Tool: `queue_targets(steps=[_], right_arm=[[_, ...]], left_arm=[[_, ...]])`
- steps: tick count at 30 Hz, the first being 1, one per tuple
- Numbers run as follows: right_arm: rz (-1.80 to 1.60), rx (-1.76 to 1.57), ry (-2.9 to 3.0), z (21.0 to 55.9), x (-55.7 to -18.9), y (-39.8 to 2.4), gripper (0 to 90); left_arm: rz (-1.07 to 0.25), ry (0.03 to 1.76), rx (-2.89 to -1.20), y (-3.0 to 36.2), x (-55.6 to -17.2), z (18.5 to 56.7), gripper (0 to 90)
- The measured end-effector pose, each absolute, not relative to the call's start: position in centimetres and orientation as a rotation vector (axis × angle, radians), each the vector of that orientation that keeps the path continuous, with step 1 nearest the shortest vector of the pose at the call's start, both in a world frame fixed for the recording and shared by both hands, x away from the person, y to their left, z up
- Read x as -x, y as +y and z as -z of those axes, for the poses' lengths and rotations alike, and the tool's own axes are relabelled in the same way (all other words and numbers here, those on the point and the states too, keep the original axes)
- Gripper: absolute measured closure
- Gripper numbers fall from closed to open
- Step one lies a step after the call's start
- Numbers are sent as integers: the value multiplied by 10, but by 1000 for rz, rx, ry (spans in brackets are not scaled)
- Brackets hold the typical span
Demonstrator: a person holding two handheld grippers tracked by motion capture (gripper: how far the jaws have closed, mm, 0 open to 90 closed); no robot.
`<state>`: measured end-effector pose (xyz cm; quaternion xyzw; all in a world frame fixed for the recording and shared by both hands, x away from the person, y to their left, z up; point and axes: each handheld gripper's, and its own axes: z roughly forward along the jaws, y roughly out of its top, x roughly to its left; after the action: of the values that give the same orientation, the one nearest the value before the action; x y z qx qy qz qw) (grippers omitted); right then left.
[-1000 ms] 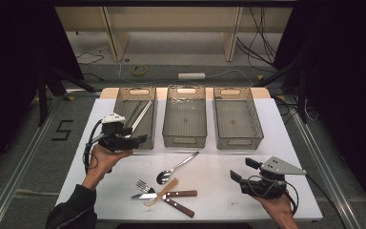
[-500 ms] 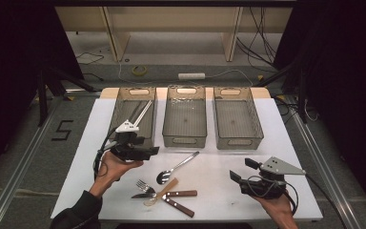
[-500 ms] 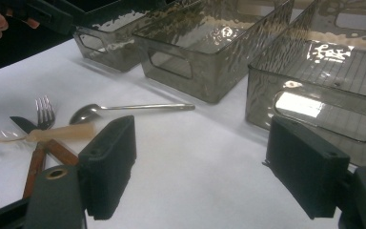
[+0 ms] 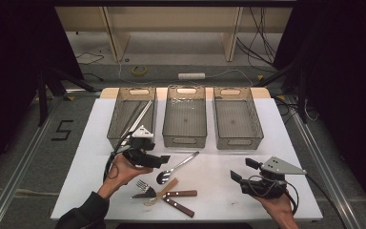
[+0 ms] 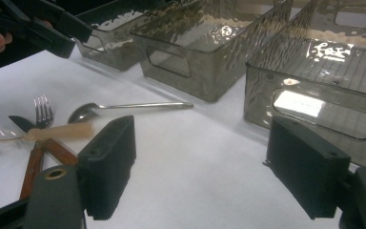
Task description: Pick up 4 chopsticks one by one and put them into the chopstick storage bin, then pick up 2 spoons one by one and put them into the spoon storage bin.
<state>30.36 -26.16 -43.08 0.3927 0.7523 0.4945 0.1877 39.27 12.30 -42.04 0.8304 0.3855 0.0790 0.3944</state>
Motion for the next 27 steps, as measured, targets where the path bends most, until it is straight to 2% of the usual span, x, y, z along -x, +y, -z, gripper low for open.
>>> queue_targets(steps=[27], right_arm=[[-1386, -1103, 2119, 430, -302, -260, 261]], left_arm=[[-183, 990, -2229, 102, -402, 446, 232]])
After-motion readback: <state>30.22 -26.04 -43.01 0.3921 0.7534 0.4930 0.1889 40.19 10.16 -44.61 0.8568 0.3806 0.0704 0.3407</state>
